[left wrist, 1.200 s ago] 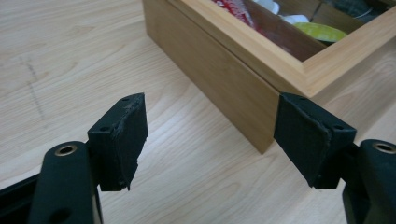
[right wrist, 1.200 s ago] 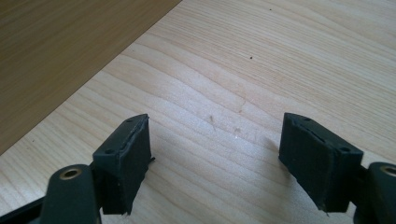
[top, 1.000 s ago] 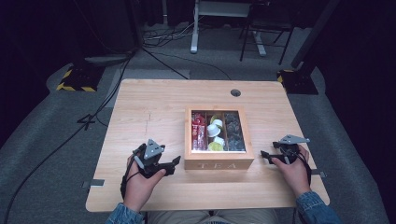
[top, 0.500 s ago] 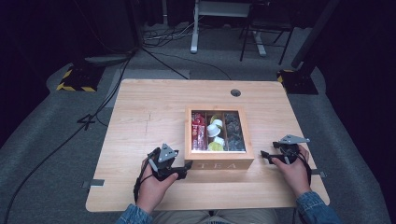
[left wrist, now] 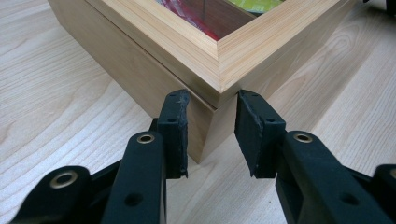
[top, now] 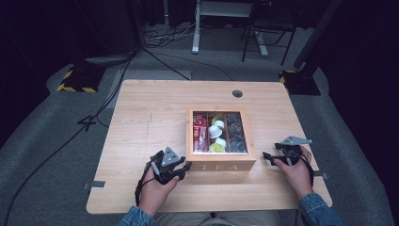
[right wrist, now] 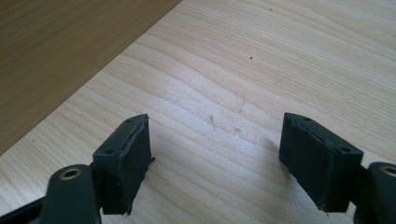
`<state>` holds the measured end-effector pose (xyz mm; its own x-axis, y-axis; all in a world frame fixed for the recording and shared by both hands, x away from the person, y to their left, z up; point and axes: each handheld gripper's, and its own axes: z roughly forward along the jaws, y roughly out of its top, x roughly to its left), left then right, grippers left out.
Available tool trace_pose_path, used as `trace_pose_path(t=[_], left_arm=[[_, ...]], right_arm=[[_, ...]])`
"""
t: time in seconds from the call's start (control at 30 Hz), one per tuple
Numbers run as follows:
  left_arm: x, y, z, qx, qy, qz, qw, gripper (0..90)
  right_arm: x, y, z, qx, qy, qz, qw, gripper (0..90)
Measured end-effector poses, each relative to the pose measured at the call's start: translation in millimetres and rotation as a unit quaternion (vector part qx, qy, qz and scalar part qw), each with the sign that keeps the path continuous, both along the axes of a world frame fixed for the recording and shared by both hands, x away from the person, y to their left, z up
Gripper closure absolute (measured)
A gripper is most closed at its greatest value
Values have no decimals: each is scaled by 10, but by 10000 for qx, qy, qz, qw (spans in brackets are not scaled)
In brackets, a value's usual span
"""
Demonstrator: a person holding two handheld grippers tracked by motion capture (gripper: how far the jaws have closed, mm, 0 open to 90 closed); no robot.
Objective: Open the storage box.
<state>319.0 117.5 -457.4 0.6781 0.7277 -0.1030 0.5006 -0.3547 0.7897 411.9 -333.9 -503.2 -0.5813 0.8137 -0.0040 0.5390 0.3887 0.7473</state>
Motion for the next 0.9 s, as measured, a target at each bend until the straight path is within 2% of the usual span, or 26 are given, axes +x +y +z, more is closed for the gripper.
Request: trace_pose_path(t=[0.17, 0.33, 0.37, 0.4, 0.43, 0.5, 0.57, 0.6, 0.63, 0.67, 0.7, 0.73, 0.83, 0.87, 0.9], left_arm=[[0, 30, 18, -89, 39, -14, 10000, 687], [-7, 21, 33, -36, -29, -33, 10000, 700], [-12, 22, 47, -48, -83, -47, 9999, 706], [-12, 22, 47, -48, -83, -47, 9999, 713], [-16, 25, 57, -90, -106, -56, 9999, 717], [-18, 20, 60, -109, -103, -51, 9999, 718], [-18, 19, 61, -101, -100, -51, 9999, 717], [-18, 19, 61, -101, -100, -51, 9999, 717], [-14, 20, 65, -86, -119, -63, 9999, 717], [-13, 19, 70, -74, -129, -68, 9999, 717], [-16, 14, 82, -91, -144, -64, 9998, 716], [-17, 16, 89, -74, -156, -60, 9998, 716], [-17, 16, 99, -92, -177, -60, 9998, 715], [-17, 16, 99, -92, -177, -60, 9998, 715], [-18, 13, 104, -82, -198, -58, 9998, 715]], right_arm=[[0, 0, 1, 0, 3, 5, 10000, 246], [-31, 12, 13, 81, 89, 58, 9999, 256], [-54, 29, 58, 160, 173, 227, 9995, 293], [-54, 29, 58, 160, 173, 227, 9995, 293], [-90, 52, 123, 189, 218, 347, 9990, 284], [-130, 69, 199, 418, 379, 479, 9973, 267], [-178, 93, 284, 577, 429, 681, 9951, 262], [-178, 93, 284, 577, 429, 681, 9951, 262], [-256, 151, 409, 610, 327, 941, 9931, 254], [-256, 151, 409, 610, 327, 941, 9931, 254], [-330, 216, 510, 614, 234, 1150, 9912, 254], [-362, 251, 547, 612, 214, 1263, 9899, 260], [-438, 357, 603, 608, 216, 1510, 9864, 325], [-438, 357, 603, 608, 216, 1510, 9864, 325], [-471, 417, 613, 646, 161, 1650, 9840, 387]])
